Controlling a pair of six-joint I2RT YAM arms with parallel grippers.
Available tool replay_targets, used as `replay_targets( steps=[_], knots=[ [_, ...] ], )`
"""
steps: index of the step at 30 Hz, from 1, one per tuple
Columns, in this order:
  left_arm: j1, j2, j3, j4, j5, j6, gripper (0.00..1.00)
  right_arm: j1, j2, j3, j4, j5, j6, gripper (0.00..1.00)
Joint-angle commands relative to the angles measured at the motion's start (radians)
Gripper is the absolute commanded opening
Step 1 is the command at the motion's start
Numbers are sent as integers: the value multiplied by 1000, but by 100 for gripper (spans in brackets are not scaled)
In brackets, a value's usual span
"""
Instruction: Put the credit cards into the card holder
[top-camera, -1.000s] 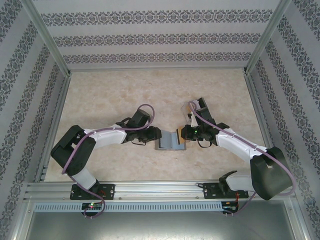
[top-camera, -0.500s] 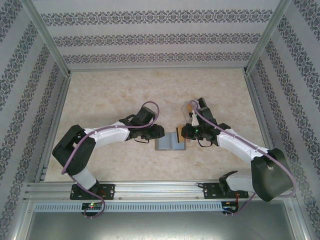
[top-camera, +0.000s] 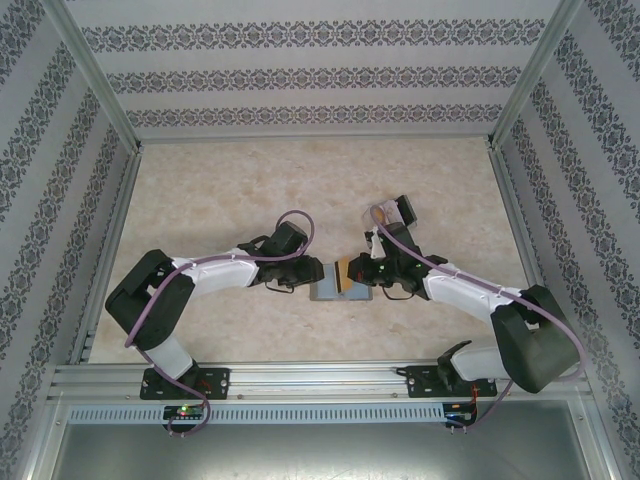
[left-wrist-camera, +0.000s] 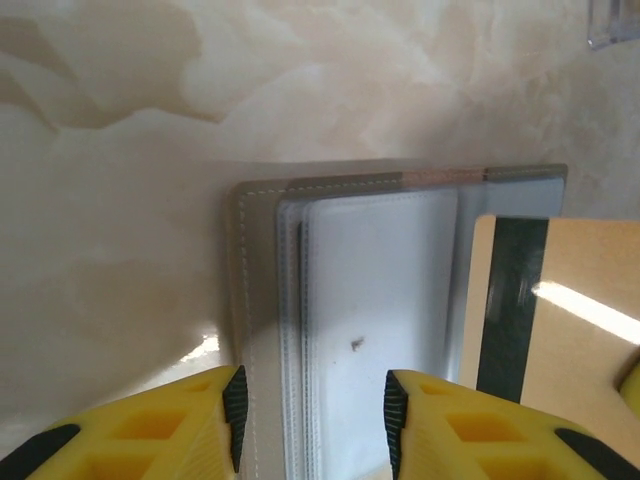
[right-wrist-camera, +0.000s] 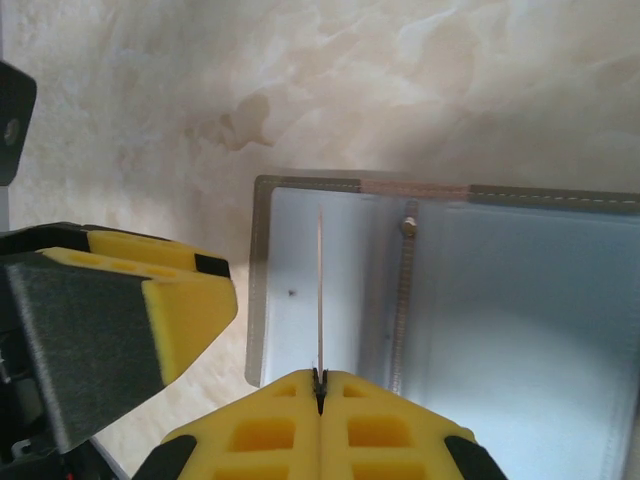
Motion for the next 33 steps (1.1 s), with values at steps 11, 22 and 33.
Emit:
replay_targets(
  steps=[11,22,33],
  knots=[
    [8,-78,-74,12,-107,-54,37,128,132,90,-56,195,26,4],
    [9,-57,-53,11,-87,-39,35,69,13,75,-289,339,-67,4],
    [9,-60,-51,7,-84,-35,35,23,-29,118,-522,507,-119,4]
  ],
)
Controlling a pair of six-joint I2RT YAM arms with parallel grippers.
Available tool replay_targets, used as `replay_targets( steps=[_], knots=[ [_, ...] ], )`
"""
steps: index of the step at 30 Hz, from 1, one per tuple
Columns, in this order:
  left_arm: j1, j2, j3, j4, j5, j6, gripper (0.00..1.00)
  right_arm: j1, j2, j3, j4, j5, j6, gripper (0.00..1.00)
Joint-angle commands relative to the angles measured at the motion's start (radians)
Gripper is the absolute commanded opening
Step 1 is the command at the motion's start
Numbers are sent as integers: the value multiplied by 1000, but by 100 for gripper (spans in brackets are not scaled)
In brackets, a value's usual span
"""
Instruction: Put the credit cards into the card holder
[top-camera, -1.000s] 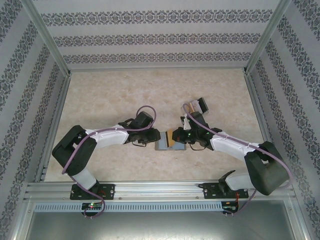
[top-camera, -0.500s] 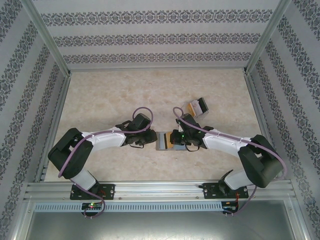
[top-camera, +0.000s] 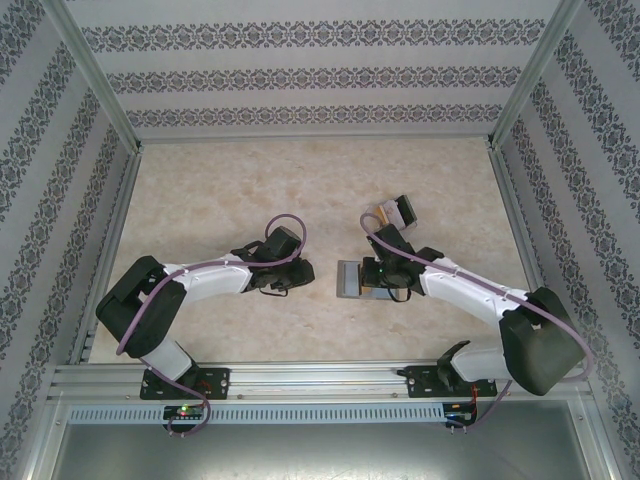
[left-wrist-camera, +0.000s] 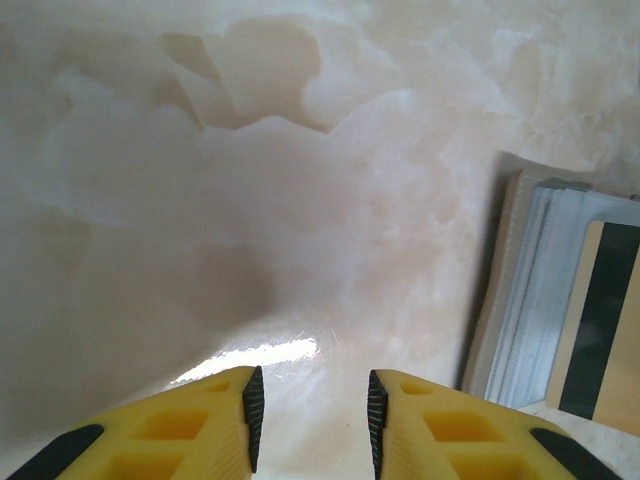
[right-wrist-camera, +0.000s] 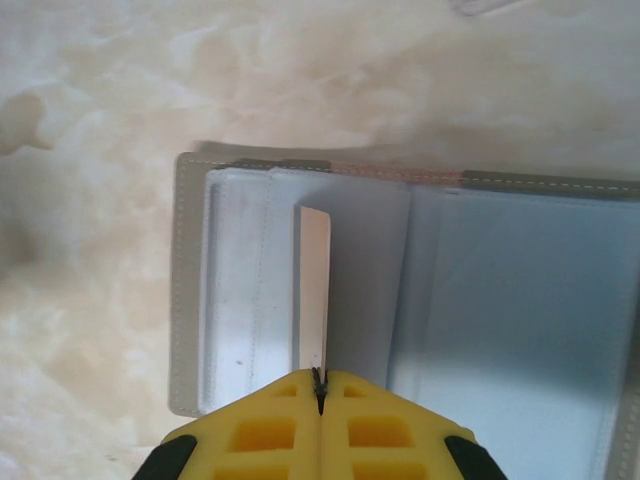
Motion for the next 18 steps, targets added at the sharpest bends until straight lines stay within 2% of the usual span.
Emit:
replay_targets(
  steps=[1,6,11,18],
  knots=[
    [7,-1,16,2,-3,7,35,-41,-17,4,-158,106,-33,4],
    [7,1,20,4,-1,10,35,-67,-98,3,-185,130,-43,4],
    [7,15,35,3,12,15,35,-159,-106,-3,-297,191,19,4],
    [7,38,63,11,38,26,36,-258,-214,-47,-317,236,29,4]
  ],
)
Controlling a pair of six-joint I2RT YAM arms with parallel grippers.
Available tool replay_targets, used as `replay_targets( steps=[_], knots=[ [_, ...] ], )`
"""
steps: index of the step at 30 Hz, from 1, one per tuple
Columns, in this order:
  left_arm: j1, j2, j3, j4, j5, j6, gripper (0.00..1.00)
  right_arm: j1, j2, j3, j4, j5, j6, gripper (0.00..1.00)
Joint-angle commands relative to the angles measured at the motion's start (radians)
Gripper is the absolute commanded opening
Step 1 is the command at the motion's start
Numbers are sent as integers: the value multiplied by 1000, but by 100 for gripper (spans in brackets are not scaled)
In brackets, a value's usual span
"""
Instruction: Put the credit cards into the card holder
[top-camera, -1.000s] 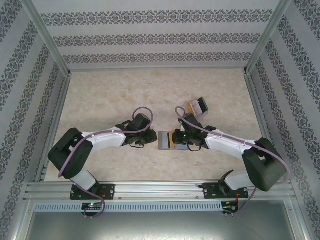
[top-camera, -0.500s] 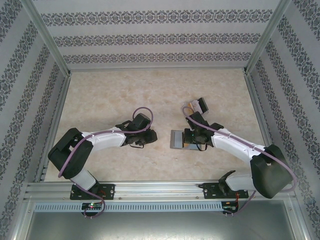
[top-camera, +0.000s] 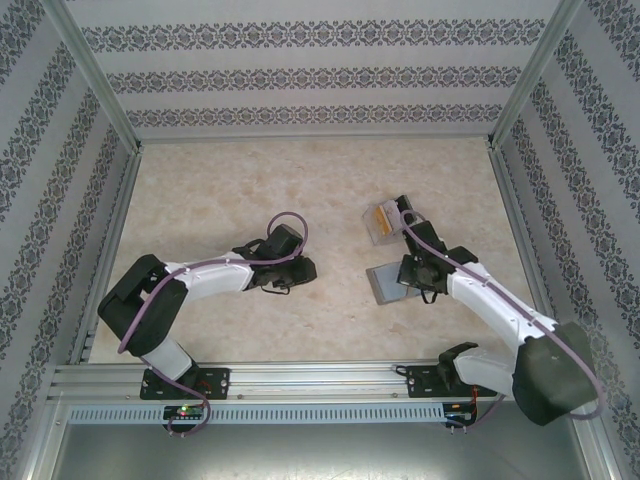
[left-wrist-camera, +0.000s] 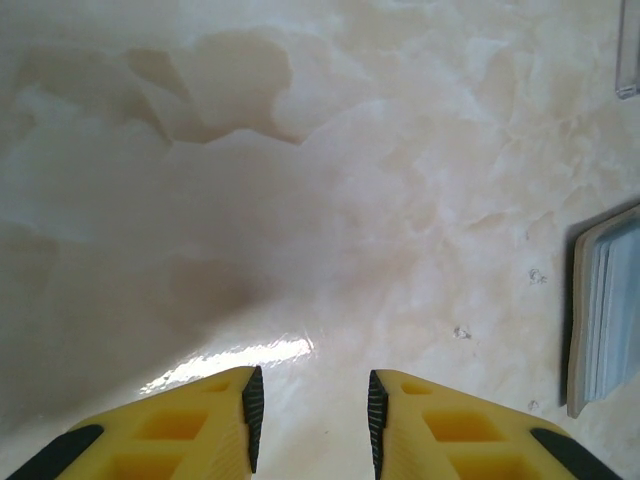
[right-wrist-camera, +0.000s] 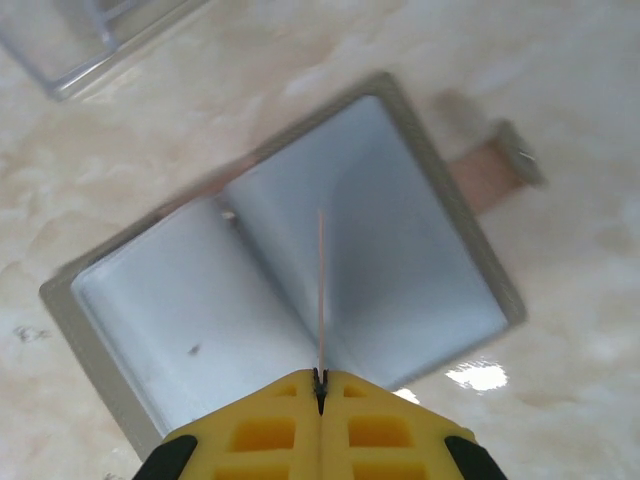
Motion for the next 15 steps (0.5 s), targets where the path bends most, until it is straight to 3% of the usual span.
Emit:
replay_targets(
  steps=[1,6,12,15],
  knots=[
    [7,24,40,9,28,26,36,-51,-44,-28,-65,71,18,5],
    [6,49,63,26,59,36,37,-159,-76,-60,5,-47,-60,5],
    [6,65,78,54,83,29,39,-160,3,15,65,-205,-248,3],
    [6,62,80,56,80,28,39,-147,64,35,67,-193,-270,3]
  ],
)
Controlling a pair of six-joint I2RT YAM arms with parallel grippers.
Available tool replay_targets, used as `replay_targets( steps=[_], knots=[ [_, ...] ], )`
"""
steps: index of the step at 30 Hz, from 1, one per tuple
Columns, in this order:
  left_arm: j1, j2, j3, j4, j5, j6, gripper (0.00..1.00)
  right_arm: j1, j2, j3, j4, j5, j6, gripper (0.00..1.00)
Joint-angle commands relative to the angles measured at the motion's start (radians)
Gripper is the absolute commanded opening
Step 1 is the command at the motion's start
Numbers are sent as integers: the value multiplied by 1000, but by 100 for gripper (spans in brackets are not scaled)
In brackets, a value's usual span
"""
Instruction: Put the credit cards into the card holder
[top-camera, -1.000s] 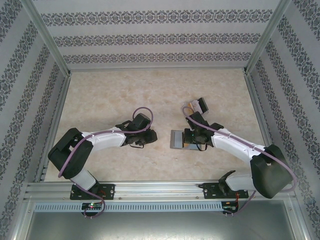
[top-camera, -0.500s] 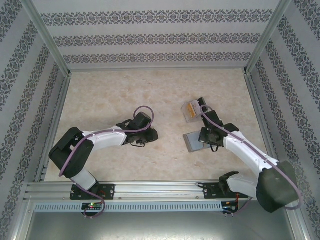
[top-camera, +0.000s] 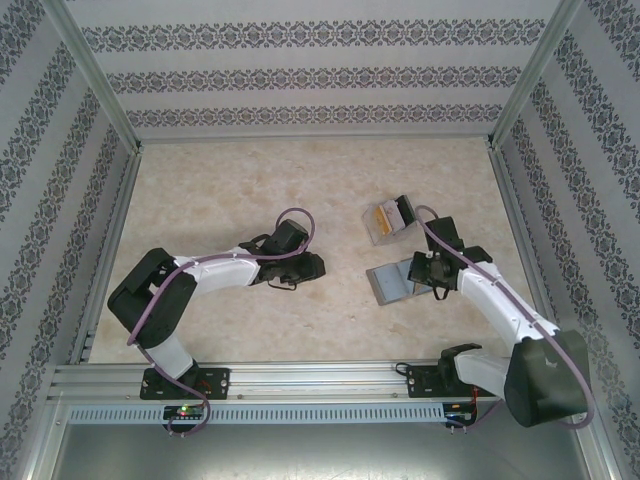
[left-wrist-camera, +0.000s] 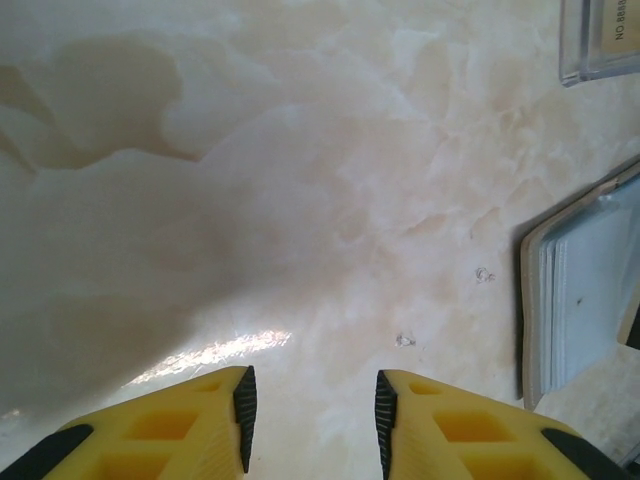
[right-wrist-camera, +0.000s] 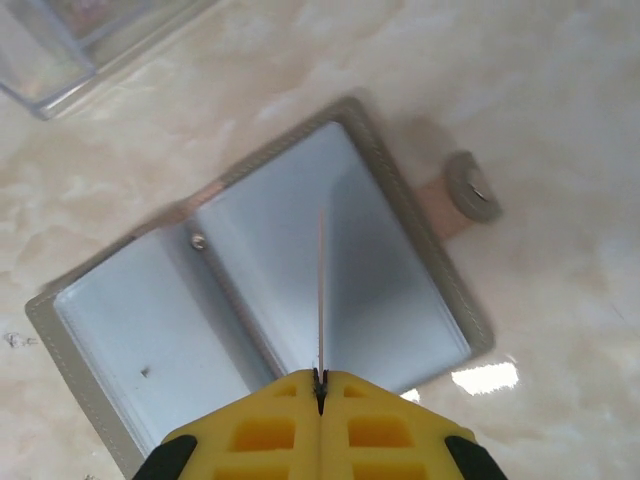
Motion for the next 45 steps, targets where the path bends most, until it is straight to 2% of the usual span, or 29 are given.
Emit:
replay_targets(
  steps=[1,10,16,20,24,26,31,33,35,38,42,45],
  knots=[
    [6,5,26,24,10,17,39,17,62,46,12,-32,-89,2],
    [6,-10,10,24,-4,15,40,169,163,59,28,-112,-70,2],
    [8,-35,-18,33,-25,-8,40,308,204,68,115,-174,91,3],
    [16,-51,-37,17,-36,-30,41,387,244,87,148,-138,273,3],
    [19,-73,-74,9,-53,-76,43,438,239,42,272,-155,479,3],
    [21,-89,-93,2,-69,-102,46,470,228,53,267,-128,505,3],
    [19,-135,-164,95,-45,-154,51,487,175,120,154,-21,342,3],
    [20,-128,-159,100,-30,-145,48,491,156,149,120,3,241,4],
    [19,-119,-154,105,-23,-147,42,492,156,173,115,-36,158,3],
    [20,-120,-164,122,-39,-164,35,519,177,204,117,-83,128,3],
    [21,-130,-165,88,-87,-173,30,599,248,254,133,-72,131,3],
    [21,-135,-176,92,-80,-178,27,633,301,279,141,-59,154,2]
  ],
)
